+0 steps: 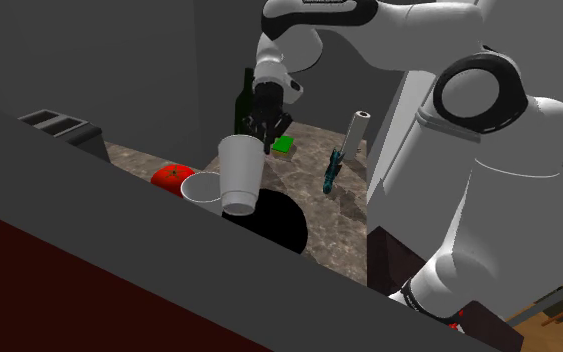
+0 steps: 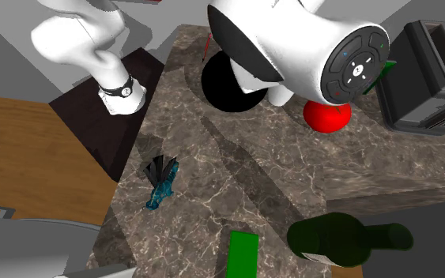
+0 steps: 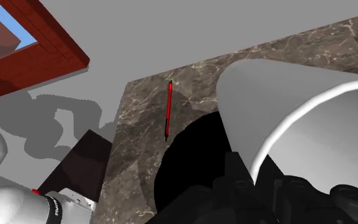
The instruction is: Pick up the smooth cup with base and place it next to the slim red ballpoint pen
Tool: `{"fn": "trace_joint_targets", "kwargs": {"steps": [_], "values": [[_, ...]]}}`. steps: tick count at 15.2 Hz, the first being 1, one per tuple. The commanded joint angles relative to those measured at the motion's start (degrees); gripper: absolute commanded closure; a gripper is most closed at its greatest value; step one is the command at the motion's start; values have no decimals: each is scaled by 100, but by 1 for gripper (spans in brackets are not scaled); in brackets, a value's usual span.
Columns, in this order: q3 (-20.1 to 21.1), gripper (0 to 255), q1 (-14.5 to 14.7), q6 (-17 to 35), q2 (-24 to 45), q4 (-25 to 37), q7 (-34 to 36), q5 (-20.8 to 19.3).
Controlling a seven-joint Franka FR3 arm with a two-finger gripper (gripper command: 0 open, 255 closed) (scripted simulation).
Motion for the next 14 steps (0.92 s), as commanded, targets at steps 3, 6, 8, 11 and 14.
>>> {"fn": "trace_joint_targets", "kwargs": {"steps": [3,6,8,11,14], "values": [[198,255,296,479,-362,-563,250,242],[359,255,515,808,-548,-851,453,422],[473,255,663,1027,-643,-1003,594,541],[650,255,890,1358,-742,-1174,812,713],[834,255,1123,1693,-789,-1279,1037,871]]}}
